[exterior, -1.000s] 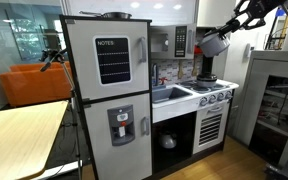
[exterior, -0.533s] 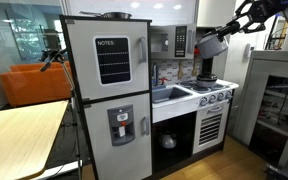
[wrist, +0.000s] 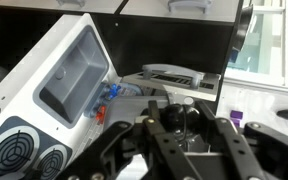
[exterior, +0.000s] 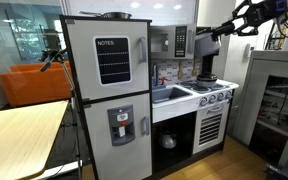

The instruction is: Move the pot from the sink to the top cabinet then close the cabinet door

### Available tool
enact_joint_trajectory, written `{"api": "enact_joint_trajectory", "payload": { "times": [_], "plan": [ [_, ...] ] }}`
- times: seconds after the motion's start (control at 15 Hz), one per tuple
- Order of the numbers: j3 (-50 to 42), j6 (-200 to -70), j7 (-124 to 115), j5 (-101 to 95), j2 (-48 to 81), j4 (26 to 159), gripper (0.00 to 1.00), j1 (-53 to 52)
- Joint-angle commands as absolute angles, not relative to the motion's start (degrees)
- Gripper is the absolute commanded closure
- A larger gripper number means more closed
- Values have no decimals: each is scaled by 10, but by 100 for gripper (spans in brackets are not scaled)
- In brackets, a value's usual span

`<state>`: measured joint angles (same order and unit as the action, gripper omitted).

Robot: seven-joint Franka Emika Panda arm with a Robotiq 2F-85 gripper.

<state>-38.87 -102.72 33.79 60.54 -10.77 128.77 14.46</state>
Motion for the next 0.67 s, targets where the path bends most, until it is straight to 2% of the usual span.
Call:
{"api": "enact_joint_trajectory", "payload": {
  "times": [0.0, 0.6],
  "plan": [
    [-371, -1002, 385, 650, -99, 1293, 86, 167],
    [-354, -963, 440, 703, -61, 1286, 86, 171]
  ]
}}
